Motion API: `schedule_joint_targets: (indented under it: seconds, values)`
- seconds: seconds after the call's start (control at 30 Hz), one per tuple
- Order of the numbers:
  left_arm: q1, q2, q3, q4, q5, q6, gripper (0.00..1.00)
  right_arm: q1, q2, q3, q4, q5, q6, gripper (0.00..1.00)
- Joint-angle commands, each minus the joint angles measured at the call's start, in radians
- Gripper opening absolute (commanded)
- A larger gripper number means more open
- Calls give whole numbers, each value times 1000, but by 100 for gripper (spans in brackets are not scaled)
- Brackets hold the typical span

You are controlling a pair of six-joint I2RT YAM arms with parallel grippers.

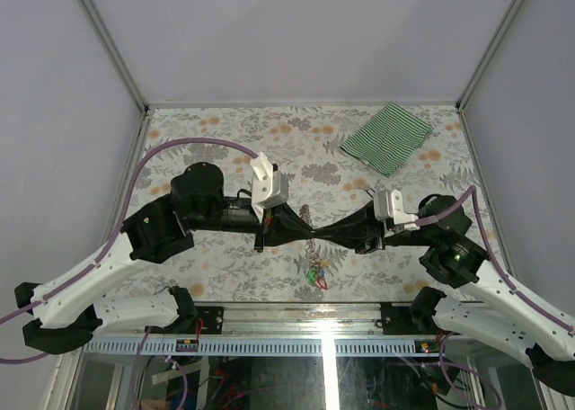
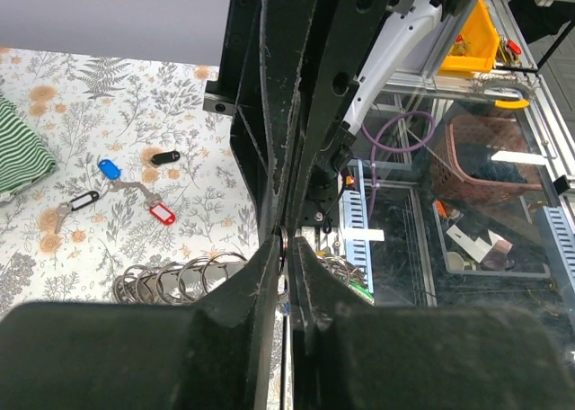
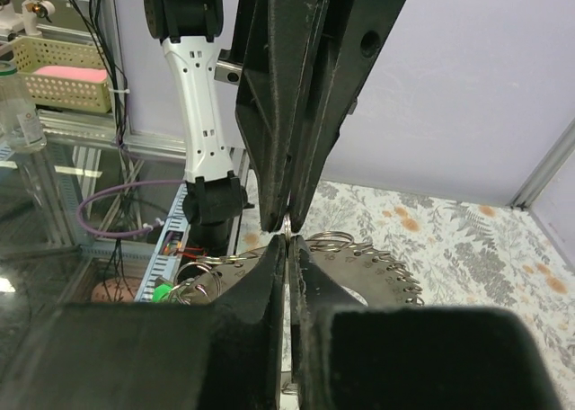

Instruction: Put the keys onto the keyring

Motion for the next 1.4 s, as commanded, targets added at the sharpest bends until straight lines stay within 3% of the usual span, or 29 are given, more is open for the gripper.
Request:
schedule_joint_targets:
  seconds: [0.0, 0.33, 0.67, 1.23, 1.37]
  values:
    - [-6, -35, 29, 61, -47, 7, 13, 3, -43, -54, 258, 24, 46, 0]
    - [-7, -159, -80, 230, -130, -82, 37, 4, -7, -184, 668, 82, 281, 0]
    - [-7, -172, -125, 294, -136, -118, 47, 4, 41, -245, 954, 184, 414, 0]
    - [-6, -168, -189, 468, -80, -189, 47, 5, 81, -242, 1034, 163, 441, 0]
    - [-6, -154, -191, 479, -63, -195, 42, 3, 85, -236, 1034, 148, 443, 0]
